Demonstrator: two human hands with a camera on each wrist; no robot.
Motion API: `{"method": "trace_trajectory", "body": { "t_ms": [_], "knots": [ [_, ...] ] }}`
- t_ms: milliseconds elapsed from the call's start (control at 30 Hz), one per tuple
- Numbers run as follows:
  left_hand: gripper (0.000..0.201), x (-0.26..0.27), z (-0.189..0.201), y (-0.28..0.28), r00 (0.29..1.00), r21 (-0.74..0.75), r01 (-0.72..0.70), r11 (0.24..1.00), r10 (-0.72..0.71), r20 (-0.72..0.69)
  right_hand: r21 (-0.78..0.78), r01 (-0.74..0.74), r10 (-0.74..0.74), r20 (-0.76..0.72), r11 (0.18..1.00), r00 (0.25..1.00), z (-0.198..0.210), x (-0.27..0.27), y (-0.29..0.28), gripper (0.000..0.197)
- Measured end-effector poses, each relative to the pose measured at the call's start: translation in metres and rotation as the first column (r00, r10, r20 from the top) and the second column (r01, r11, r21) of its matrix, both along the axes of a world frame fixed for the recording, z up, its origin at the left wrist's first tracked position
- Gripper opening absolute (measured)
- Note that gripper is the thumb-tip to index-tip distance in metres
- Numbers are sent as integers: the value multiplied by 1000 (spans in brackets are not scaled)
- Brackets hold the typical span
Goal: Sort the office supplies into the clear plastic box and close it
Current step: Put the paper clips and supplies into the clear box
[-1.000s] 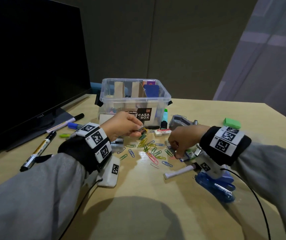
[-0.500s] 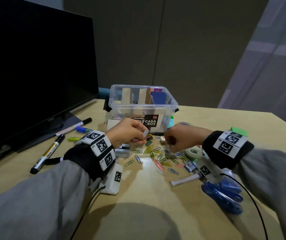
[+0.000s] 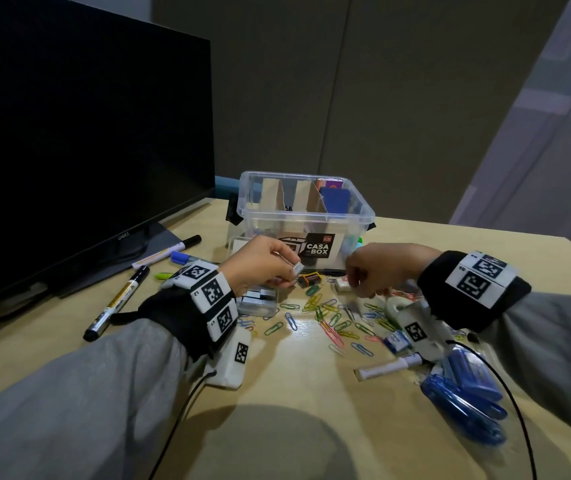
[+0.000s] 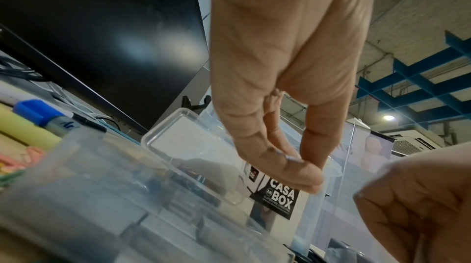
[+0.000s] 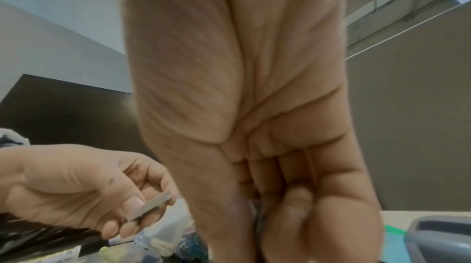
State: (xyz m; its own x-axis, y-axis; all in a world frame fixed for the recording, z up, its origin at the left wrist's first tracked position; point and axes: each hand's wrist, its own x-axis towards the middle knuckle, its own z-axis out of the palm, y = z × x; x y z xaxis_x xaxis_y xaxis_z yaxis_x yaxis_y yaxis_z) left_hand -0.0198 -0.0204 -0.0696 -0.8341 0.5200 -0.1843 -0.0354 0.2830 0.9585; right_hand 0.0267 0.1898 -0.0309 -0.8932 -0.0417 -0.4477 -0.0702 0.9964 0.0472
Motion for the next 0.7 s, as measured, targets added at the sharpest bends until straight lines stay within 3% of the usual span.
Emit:
{"method": "trace_trajectory", "body": {
  "t_ms": [133, 233, 300, 367, 400, 700],
  "knots": [
    [20, -2, -2, -1, 1000, -14, 12, 1000, -12, -15, -42, -25, 20, -113, 999, 993, 5, -3, -1, 7],
    [20, -3, -3, -1, 999, -8, 28, 1000, -28, -23, -294, -39, -36, -247, 955, 968, 9, -3, -2, 6],
    [20, -3, -4, -2, 999, -1, 32, 999, -32, -32, -585, -16, -163, -253, 811, 954, 13, 0, -7, 8],
    [22, -3, -4, -2, 999, 8, 29, 1000, -29, -43, -749, -5, -224, -205, 663, 953, 15, 1, -13, 9],
    [23, -3, -3, -1, 998, 10, 27, 1000, -26, -53, -763, -15, -220, -205, 646, 954, 16, 1, -15, 9],
    [25, -1, 6, -5, 992, 75, 83, 994, -75, -104, -659, -108, -128, -299, 745, 946, 5, -6, -30, 5]
  ]
}}
